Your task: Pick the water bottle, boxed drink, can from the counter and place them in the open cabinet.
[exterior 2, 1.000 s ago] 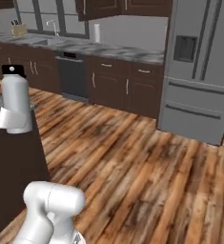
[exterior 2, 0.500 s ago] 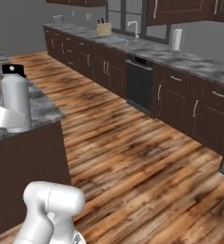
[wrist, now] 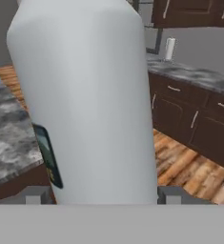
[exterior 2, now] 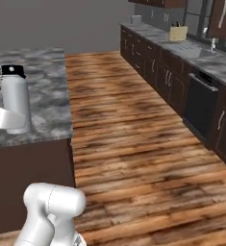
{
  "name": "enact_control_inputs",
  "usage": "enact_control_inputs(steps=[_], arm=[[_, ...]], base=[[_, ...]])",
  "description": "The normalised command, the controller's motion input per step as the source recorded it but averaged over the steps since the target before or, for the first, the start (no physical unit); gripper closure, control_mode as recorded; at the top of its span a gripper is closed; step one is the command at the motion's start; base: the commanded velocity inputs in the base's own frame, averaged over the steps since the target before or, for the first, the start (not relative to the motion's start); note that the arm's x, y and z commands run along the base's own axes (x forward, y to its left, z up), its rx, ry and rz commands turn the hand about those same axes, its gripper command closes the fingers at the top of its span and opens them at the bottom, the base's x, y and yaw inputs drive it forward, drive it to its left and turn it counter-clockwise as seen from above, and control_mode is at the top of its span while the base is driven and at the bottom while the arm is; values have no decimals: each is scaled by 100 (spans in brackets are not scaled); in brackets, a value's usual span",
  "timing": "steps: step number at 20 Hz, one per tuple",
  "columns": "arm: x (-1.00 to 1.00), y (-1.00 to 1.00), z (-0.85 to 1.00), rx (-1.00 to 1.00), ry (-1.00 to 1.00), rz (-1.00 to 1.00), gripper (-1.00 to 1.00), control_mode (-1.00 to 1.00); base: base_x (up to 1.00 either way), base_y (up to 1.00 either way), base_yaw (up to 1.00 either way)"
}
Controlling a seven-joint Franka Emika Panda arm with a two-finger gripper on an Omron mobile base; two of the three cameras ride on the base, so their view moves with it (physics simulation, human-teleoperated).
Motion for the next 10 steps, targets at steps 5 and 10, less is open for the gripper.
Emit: enact_control_inputs(steps=[5, 10], arm=[[0, 0, 0, 0, 0, 0, 100, 100], [0, 0, 0, 0, 0, 0, 100, 100]], base=[[92, -99, 47], [80, -84, 41]])
